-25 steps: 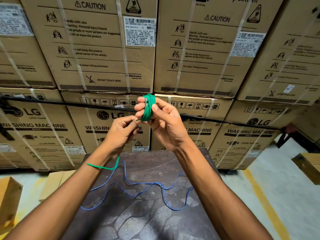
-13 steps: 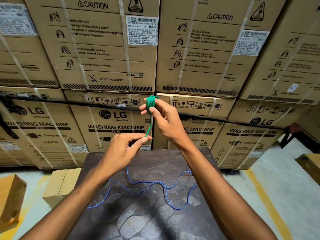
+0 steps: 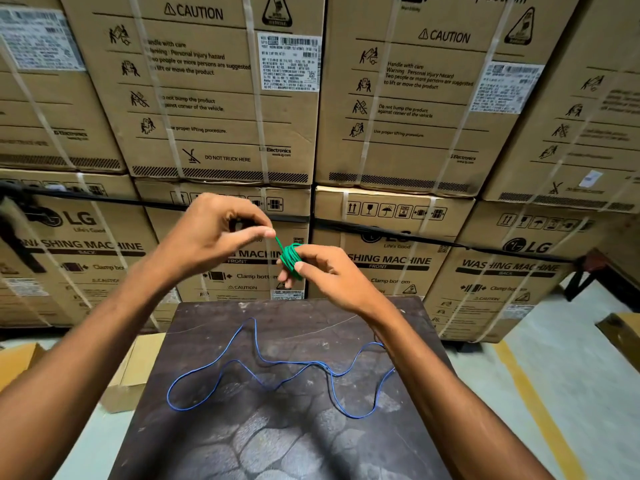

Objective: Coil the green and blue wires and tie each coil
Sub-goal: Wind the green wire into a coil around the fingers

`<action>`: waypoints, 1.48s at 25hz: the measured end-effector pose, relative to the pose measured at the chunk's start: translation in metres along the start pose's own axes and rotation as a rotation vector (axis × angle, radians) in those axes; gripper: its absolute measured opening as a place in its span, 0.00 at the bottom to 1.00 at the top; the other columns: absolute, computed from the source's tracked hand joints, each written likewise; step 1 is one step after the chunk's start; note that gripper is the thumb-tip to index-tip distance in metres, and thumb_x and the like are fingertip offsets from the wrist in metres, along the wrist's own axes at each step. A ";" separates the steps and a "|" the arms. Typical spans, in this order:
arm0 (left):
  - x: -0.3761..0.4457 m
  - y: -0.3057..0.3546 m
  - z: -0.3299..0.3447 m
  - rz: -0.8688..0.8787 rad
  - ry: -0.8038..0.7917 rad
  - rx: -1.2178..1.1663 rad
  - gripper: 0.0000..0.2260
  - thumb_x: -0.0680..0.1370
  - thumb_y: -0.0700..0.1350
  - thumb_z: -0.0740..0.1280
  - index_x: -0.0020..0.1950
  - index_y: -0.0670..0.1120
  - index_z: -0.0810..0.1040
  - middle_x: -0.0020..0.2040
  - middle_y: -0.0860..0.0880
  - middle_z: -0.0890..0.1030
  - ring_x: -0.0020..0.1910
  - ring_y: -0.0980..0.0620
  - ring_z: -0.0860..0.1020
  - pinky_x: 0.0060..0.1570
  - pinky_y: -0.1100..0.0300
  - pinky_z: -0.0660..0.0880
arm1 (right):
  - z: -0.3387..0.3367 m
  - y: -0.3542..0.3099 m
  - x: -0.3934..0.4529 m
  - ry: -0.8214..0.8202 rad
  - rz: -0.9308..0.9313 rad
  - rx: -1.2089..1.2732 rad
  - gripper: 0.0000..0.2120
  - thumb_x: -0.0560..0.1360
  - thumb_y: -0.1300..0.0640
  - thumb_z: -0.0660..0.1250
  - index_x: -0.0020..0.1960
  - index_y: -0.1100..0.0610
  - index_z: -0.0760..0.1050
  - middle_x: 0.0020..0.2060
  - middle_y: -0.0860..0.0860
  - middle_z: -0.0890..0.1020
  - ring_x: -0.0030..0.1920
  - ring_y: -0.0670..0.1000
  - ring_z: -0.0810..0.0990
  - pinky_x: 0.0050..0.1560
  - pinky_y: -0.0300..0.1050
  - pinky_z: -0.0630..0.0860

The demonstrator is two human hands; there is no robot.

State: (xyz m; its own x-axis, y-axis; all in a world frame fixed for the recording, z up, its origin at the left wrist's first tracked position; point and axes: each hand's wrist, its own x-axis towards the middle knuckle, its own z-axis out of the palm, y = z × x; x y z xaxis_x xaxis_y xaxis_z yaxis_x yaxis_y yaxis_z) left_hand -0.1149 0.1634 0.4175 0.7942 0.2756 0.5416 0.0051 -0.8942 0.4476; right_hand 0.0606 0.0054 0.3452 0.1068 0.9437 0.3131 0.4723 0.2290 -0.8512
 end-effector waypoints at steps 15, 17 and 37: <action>-0.025 0.001 0.108 -0.342 0.099 -0.687 0.07 0.82 0.36 0.66 0.49 0.40 0.83 0.32 0.50 0.81 0.22 0.59 0.68 0.19 0.66 0.68 | -0.006 -0.039 0.019 0.301 -0.120 0.910 0.12 0.85 0.67 0.57 0.65 0.69 0.74 0.50 0.57 0.85 0.47 0.51 0.85 0.57 0.43 0.81; -0.034 0.005 0.107 -0.292 0.027 -0.495 0.08 0.81 0.36 0.67 0.55 0.42 0.85 0.35 0.51 0.82 0.24 0.62 0.72 0.26 0.69 0.69 | -0.007 -0.035 0.022 0.399 -0.134 0.891 0.12 0.85 0.67 0.58 0.65 0.68 0.74 0.50 0.58 0.84 0.48 0.53 0.84 0.60 0.44 0.80; -0.011 0.007 0.010 0.433 0.125 0.451 0.11 0.80 0.50 0.67 0.50 0.46 0.87 0.45 0.49 0.84 0.44 0.46 0.77 0.39 0.53 0.77 | -0.006 -0.026 0.000 0.022 0.039 0.235 0.09 0.84 0.69 0.58 0.56 0.66 0.78 0.45 0.61 0.84 0.40 0.52 0.82 0.50 0.43 0.79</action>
State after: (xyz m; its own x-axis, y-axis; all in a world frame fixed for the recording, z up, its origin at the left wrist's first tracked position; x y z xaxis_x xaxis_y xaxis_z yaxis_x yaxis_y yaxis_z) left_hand -0.1175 0.1505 0.4082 0.7048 -0.1298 0.6974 -0.0238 -0.9869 -0.1597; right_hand 0.0532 -0.0018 0.3702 0.1416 0.9480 0.2851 0.2507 0.2443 -0.9367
